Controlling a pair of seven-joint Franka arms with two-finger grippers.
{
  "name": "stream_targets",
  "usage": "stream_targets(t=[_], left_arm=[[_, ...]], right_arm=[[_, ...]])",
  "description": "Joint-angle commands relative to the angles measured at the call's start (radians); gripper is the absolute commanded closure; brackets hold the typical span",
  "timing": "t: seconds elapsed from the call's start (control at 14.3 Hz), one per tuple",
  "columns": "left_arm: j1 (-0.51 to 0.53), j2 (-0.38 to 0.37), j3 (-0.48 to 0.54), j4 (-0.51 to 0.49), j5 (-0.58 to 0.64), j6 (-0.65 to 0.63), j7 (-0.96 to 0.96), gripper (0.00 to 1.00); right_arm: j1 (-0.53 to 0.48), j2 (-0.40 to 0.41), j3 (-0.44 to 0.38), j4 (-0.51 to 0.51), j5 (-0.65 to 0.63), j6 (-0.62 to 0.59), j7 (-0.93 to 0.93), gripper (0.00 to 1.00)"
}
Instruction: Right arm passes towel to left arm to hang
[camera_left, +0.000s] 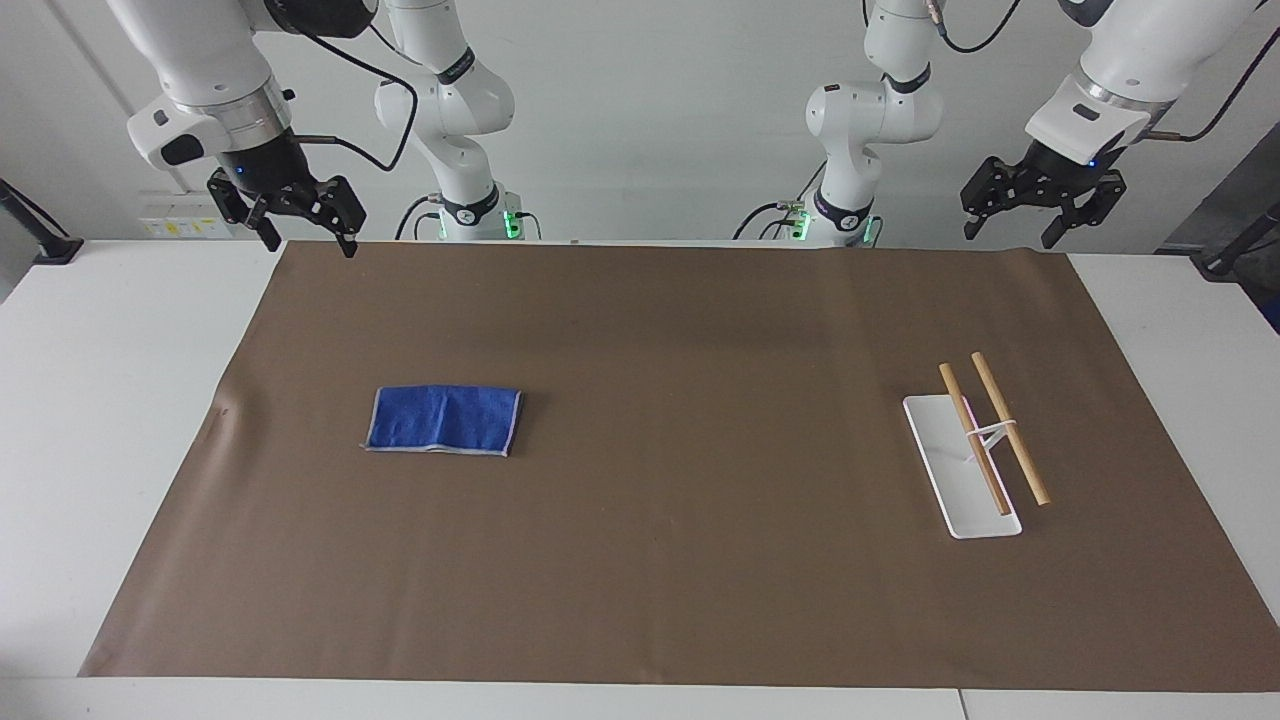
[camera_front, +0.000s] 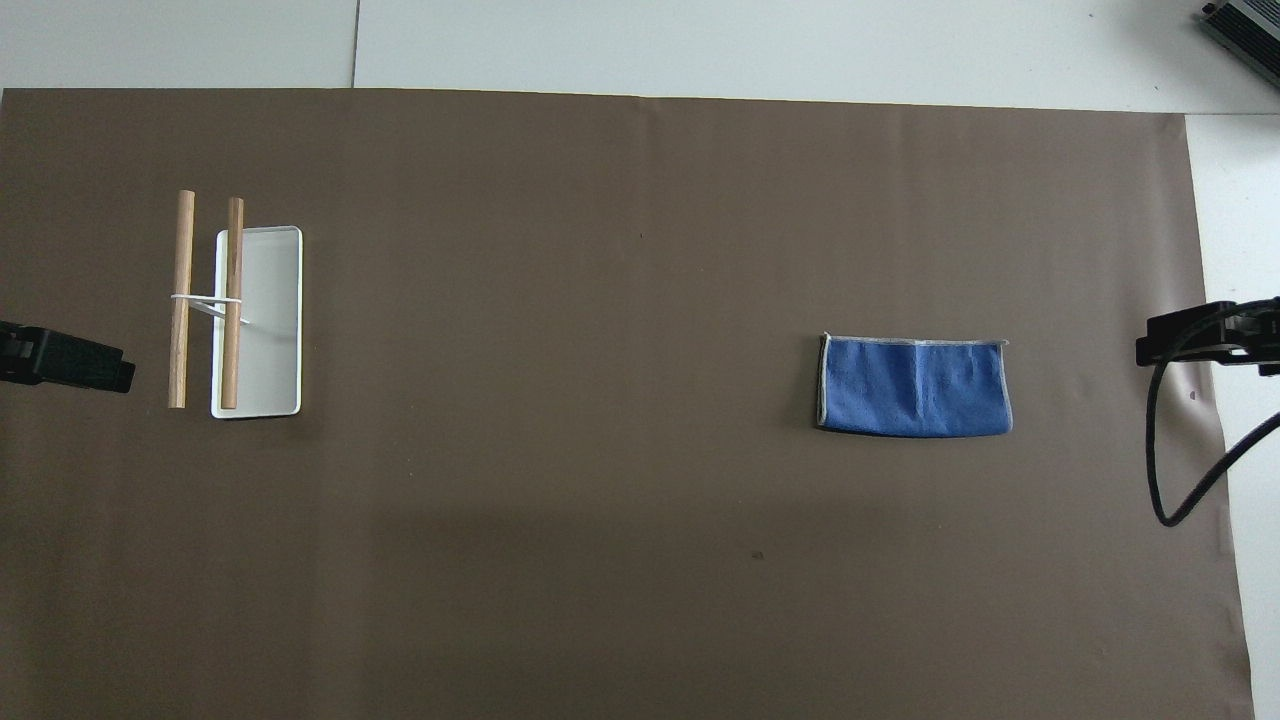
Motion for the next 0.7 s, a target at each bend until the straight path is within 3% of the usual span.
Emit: stream_targets(t=[0.0, 0.63], left_arm=[[-0.014, -0.032, 0.004, -0.034, 0.021, 0.001, -0.017, 0.0], [-0.015, -0.032, -0.019, -0.031, 0.019, -0.005, -0.022, 0.0]], right_arm=[[-0.011, -0.012, 0.005, -0.013, -0.008, -0.002, -0.01, 0.0], [-0.01, -0.017, 0.005, -0.022, -0.009, 0.001, -0.005, 0.0]])
